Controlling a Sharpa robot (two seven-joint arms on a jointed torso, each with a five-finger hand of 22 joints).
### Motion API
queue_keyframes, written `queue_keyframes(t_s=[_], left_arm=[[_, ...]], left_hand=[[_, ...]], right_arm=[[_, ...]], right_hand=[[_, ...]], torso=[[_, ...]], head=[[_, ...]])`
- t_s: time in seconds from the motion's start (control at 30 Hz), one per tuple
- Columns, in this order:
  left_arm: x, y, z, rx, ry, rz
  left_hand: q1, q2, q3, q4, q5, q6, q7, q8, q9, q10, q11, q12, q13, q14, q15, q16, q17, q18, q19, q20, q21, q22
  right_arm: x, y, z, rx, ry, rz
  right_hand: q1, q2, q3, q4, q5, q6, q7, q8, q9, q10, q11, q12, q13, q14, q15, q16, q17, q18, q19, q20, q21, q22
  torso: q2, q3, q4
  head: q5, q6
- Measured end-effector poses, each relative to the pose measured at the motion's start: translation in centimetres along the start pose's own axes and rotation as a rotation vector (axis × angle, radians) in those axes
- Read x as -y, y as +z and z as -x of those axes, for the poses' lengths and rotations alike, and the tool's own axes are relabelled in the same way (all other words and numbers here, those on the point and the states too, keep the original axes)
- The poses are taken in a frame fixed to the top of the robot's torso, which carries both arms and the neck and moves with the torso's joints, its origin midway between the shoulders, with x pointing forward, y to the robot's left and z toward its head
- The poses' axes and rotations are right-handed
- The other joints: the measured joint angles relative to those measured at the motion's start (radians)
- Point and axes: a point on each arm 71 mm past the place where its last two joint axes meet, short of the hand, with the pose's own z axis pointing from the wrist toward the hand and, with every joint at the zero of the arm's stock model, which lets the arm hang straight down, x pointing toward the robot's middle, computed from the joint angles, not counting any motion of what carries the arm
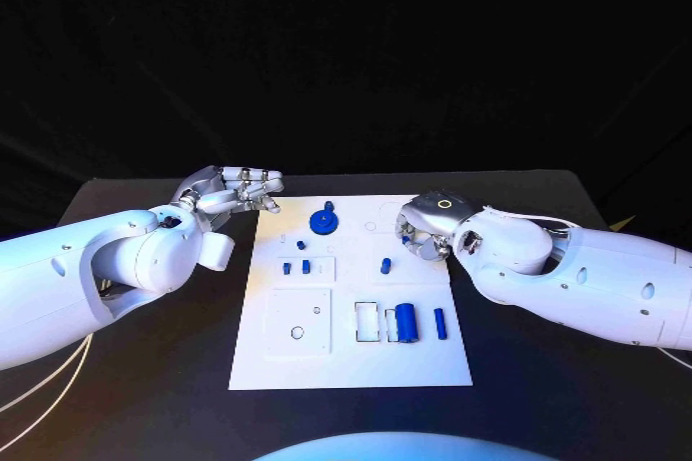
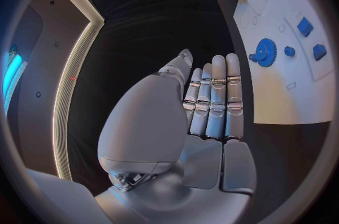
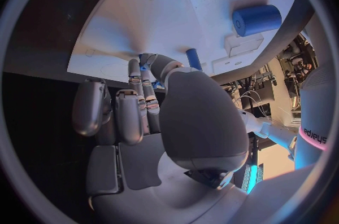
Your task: Assemble the parts on the task board
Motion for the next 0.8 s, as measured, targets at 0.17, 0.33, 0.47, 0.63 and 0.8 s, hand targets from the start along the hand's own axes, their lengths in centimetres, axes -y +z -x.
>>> queue_keyframes(t_s=[0.17,0.33,0.47,0.63,0.8], left_arm=[[0.0,0.1,0.0,0.002,0.0,0.002],[-0.1,0.2,0.0,0.003,0.001,0.002],[-0.1,0.3,-0.1,0.003,0.001,-0.001],[-0.1,0.4,-0.2,0.004,0.001,-0.004],[-0.1,0.5,-0.2,0.007,0.001,-0.008]], left_hand=[[0.0,0.0,0.0,0.0,0.0,0.0,0.0,0.0,0.0,0.0,0.0,0.0,0.0,0.0,0.0,0.0,0.0,0.0,0.0,0.0,0.0,-0.001],[0.0,0.0,0.0,0.0,0.0,0.0,0.0,0.0,0.0,0.0,0.0,0.0,0.0,0.0,0.0,0.0,0.0,0.0,0.0,0.0,0.0,-0.001],[-0.004,0.004,0.0,0.0,0.0,0.0,0.0,0.0,0.0,0.0,0.0,0.007,0.0,0.0,0.0,0.0,-0.001,0.0,0.004,0.004,0.0,-0.001],[-0.004,0.004,0.0,0.0,0.0,0.0,0.0,0.0,0.0,0.0,0.0,0.007,0.001,0.0,0.0,0.0,-0.001,0.0,0.004,0.004,0.0,-0.002],[-0.004,0.004,0.0,0.0,0.0,0.0,0.0,0.0,0.0,0.0,0.0,0.007,0.001,0.0,0.0,0.0,-0.001,0.0,0.004,0.004,0.0,-0.002]], right_arm=[[0.0,-0.2,0.8,0.041,0.012,0.005],[0.2,-0.8,1.4,0.078,0.029,0.004],[0.1,-1.5,1.9,0.11,0.053,0.012],[-0.8,-2.3,2.5,0.147,0.086,0.04],[-3.5,-2.6,3.4,0.184,0.131,0.111]], right_hand=[[-0.004,0.004,0.0,0.0,-0.001,0.0,0.0,-0.001,0.0,0.002,-0.002,0.0,-0.002,0.0,0.0,0.0,0.002,0.0,0.0,0.0,0.004,0.001],[-0.011,0.003,0.0,0.0,-0.002,0.0,0.0,-0.001,0.0,0.004,0.001,0.0,-0.002,0.0,0.0,0.0,0.004,0.0,0.007,0.0,0.012,0.001],[-0.011,0.003,0.0,0.0,-0.002,0.0,0.0,-0.001,0.0,0.004,0.001,0.0,-0.002,0.0,0.0,0.0,0.004,0.0,0.007,0.0,0.012,0.001],[-0.011,0.003,0.0,0.0,-0.003,0.0,0.0,-0.001,0.001,0.005,0.002,0.0,-0.002,0.0,0.0,0.001,0.004,0.0,0.007,0.0,0.012,0.001],[-0.011,0.003,0.0,0.0,-0.005,0.003,-0.003,-0.001,0.001,0.005,0.002,0.0,-0.002,0.0,0.0,0.005,0.007,0.0,0.011,-0.003,0.018,0.001]], torso=[[-0.001,-0.0002,-0.0001],[-0.001,-0.0005,0.0001],[-0.001,-0.0006,0.0001],[-0.002,-0.0012,-0.0004],[-0.002,-0.0012,0.0001]], head=[[-0.003,0.003],[-0.002,0.008],[0.002,0.009],[0.008,0.012],[0.022,0.013]])
